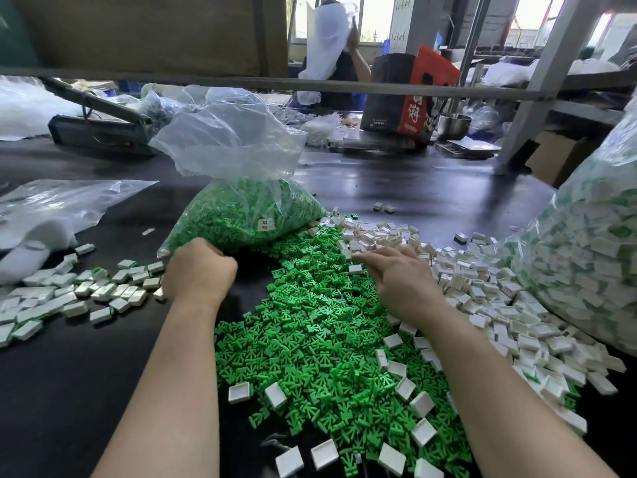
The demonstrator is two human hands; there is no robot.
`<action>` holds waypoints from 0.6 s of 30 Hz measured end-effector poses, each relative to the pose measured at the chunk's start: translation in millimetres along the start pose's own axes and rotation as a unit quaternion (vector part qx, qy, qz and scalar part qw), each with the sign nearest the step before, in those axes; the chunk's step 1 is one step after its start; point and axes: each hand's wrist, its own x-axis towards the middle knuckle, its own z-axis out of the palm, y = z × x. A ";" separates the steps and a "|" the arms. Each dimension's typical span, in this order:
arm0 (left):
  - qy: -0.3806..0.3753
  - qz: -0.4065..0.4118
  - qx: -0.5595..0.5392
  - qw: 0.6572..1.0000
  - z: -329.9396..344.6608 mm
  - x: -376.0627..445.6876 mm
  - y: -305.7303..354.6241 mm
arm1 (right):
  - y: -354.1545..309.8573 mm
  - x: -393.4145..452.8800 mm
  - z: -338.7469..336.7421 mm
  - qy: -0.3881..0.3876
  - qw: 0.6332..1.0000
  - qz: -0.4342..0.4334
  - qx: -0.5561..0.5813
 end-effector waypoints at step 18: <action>-0.238 0.166 -0.179 0.940 38.8 -49.9 67.3 | -2.5 0.9 4.9 0.011 1.000 -0.018 -0.006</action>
